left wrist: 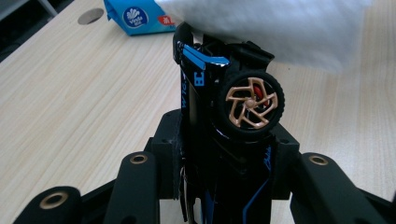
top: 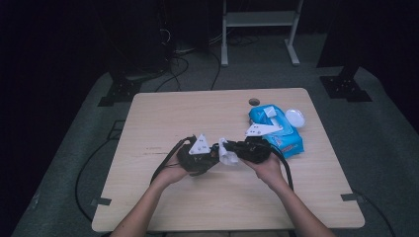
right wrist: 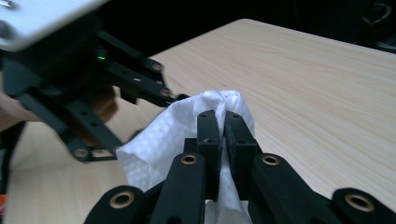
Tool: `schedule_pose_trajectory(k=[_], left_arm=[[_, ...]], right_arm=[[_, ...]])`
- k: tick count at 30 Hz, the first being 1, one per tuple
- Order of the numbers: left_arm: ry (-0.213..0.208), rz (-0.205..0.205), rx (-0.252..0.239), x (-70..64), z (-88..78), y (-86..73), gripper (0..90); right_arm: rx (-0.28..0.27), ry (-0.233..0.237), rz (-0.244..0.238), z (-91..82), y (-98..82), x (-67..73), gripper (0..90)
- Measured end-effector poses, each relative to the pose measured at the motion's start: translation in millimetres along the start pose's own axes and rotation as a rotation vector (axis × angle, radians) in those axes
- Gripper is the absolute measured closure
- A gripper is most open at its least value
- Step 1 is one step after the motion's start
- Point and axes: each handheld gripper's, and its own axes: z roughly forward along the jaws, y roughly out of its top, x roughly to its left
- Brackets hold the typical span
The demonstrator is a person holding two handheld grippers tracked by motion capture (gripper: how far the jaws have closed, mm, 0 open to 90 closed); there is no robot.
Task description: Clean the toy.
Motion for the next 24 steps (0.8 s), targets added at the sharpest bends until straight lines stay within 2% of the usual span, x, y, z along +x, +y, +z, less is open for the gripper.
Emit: schedule_pose_trajectory(k=[3, 6, 9, 12, 15, 17, 24], left_arm=[[-0.005, -0.024, -0.035, -1.3, -0.6, -4.2, 57.0], [-0.003, -0.025, -0.037, -2.3, 0.4, -4.2, 57.0], [0.003, -0.02, -0.045, -3.2, 1.7, -2.9, 57.0], [0.003, -0.01, -0.04, -5.6, 2.7, -1.3, 57.0], [0.009, -0.011, -0.047, -7.3, 1.5, -1.0, 57.0], [0.009, -0.02, -0.055, -6.2, 0.0, -3.0, 57.0], [0.009, -0.035, -0.075, -3.5, -2.0, -5.8, 57.0]], right_arm=[[0.024, -0.036, -0.003, 1.0, -5.4, -5.2, 85.7], [0.038, -0.047, 0.017, 2.2, -9.4, -8.3, 85.7], [0.017, -0.037, -0.022, -1.1, -0.3, 2.9, 85.7], [-0.012, 0.012, -0.054, -2.1, 9.0, 17.0, 85.7], [-0.01, 0.011, -0.099, 0.1, 12.7, 25.2, 85.7], [-0.019, 0.016, -0.08, -0.7, 11.9, 21.5, 85.7], [0.011, -0.055, -0.004, -0.6, -7.1, -5.5, 85.7]])
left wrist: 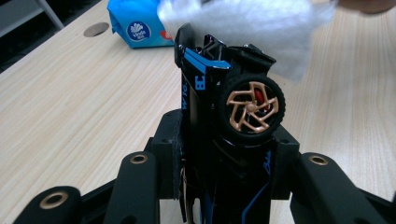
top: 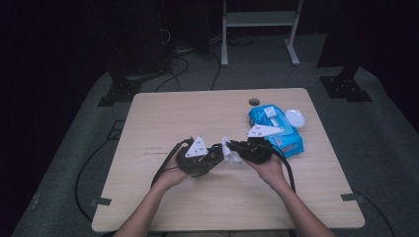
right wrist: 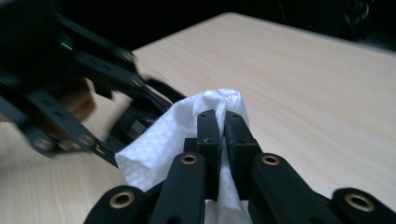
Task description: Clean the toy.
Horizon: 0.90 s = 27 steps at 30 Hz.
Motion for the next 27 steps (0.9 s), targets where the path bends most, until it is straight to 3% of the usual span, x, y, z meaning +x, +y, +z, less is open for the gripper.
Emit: schedule_pose_trajectory(k=[2, 5, 12, 19, 27], left_arm=[[-0.002, 0.004, 0.002, 0.2, -0.2, -0.1, 56.9], [-0.006, 0.001, 0.001, 0.5, -0.3, -0.3, 56.9], [-0.007, -0.021, -0.034, 2.6, -2.4, -0.1, 56.9], [-0.01, -0.022, -0.029, 4.6, -2.2, -1.7, 56.9], [-0.005, -0.033, -0.046, 5.6, -3.2, -0.4, 56.9]], right_arm=[[0.019, 0.004, 0.03, 3.6, -7.7, -6.2, 85.7], [0.043, 0.003, 0.037, 5.6, -11.8, -8.8, 85.7], [-0.027, 0.04, 0.027, -2.3, 4.2, 0.3, 85.7], [0.062, 0.022, 0.064, 9.9, -17.5, -12.0, 85.7], [0.001, 0.021, 0.041, 1.8, -0.2, -4.7, 85.7]])
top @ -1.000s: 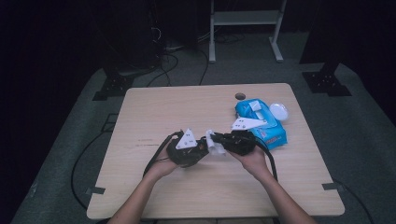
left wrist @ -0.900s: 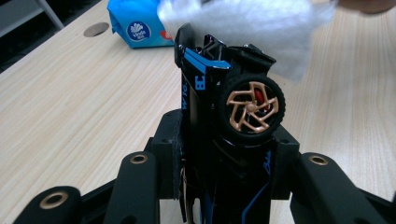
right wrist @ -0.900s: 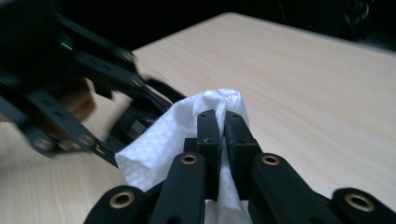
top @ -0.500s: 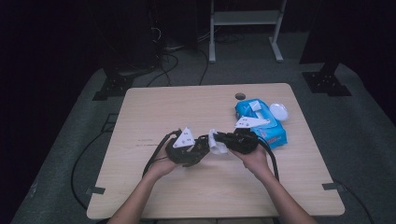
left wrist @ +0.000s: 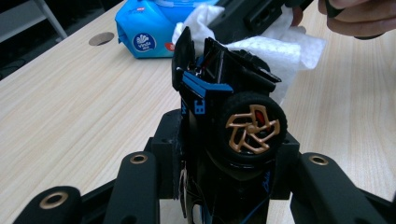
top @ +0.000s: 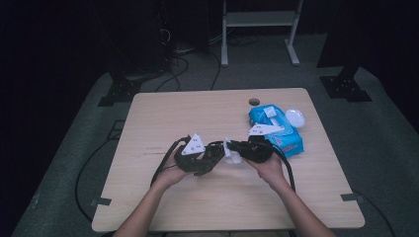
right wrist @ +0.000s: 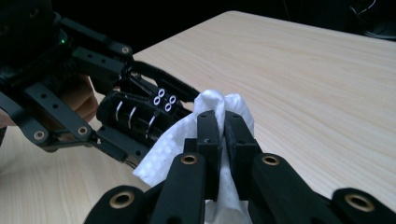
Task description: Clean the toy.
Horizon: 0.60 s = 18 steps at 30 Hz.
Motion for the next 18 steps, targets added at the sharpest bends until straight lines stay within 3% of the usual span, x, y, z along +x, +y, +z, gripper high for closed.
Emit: schedule_pose_trajectory(k=[7, 12, 18], left_arm=[[-0.008, -0.002, 0.004, 0.6, 3.9, 0.1, 56.9], [-0.023, -0.007, 0.032, 1.9, 13.2, -2.8, 56.8], [-0.033, 0.0, 0.108, 12.0, 27.8, 1.8, 56.9]], right_arm=[[0.001, 0.014, 0.044, 1.7, -7.5, -6.4, 85.7], [0.088, 0.009, 0.062, 7.6, -24.3, -15.1, 85.6], [0.07, -0.022, 0.086, -13.3, -27.6, -27.1, 85.7]])
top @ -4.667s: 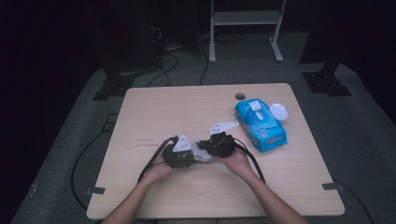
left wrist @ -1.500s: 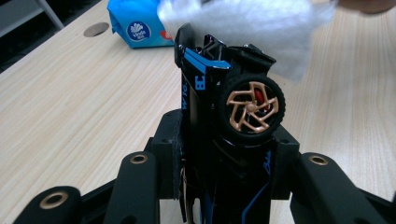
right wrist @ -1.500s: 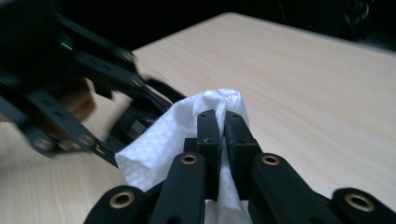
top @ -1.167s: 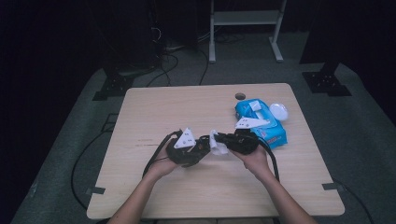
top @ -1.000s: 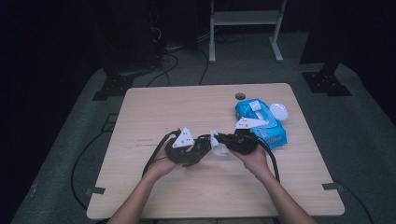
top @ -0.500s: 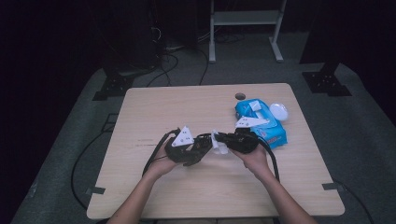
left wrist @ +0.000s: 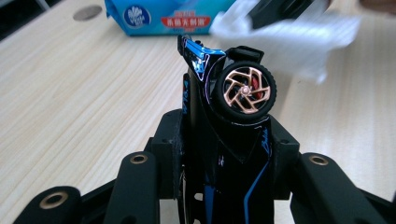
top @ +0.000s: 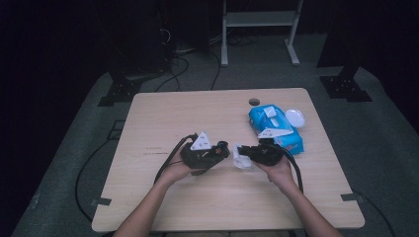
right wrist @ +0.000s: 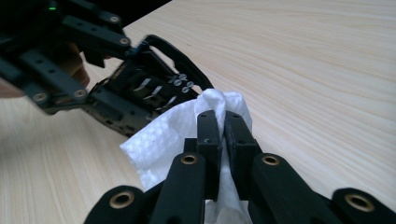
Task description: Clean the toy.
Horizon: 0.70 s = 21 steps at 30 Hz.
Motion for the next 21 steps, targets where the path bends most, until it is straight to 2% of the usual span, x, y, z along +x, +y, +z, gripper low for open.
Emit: schedule_pose_trajectory(k=[1, 5, 9, 12, 14, 16, 17, 18, 21], left_arm=[[-0.004, 0.013, 0.025, 3.9, 3.0, 2.9, 56.9], [-0.016, 0.006, 0.082, 15.2, 15.7, 11.0, 56.9], [-0.032, 0.025, 0.164, 23.0, 27.0, 16.2, 56.9], [-0.04, 0.012, 0.197, 26.7, 32.9, 16.5, 56.8], [-0.048, 0.006, 0.194, 28.1, 33.5, 15.5, 57.2], [-0.057, -0.018, 0.159, 29.8, 29.1, 16.8, 58.9], [-0.052, -0.012, 0.161, 30.1, 27.4, 17.7, 58.9], [-0.048, -0.006, 0.16, 30.2, 25.8, 17.9, 58.7], [-0.07, -0.034, 0.128, 33.6, 16.7, 17.1, 55.2]], right_arm=[[-0.001, -0.004, -0.001, -2.4, -0.4, -0.9, 85.6], [-0.012, -0.014, 0.01, -10.9, -3.1, -5.3, 85.7], [-0.023, -0.013, 0.012, -14.6, -3.3, -6.7, 85.6], [-0.027, -0.014, 0.011, -15.9, -3.0, -7.4, 85.7], [-0.025, -0.014, 0.011, -16.0, -3.1, -7.4, 85.6], [-0.025, -0.013, 0.011, -16.3, -3.1, -7.4, 85.7], [-0.025, -0.013, 0.01, -16.4, -3.0, -7.3, 85.6], [-0.026, -0.013, 0.011, -16.4, -3.0, -7.3, 85.6], [-0.025, -0.009, 0.01, -15.3, -3.0, -6.5, 85.6]])
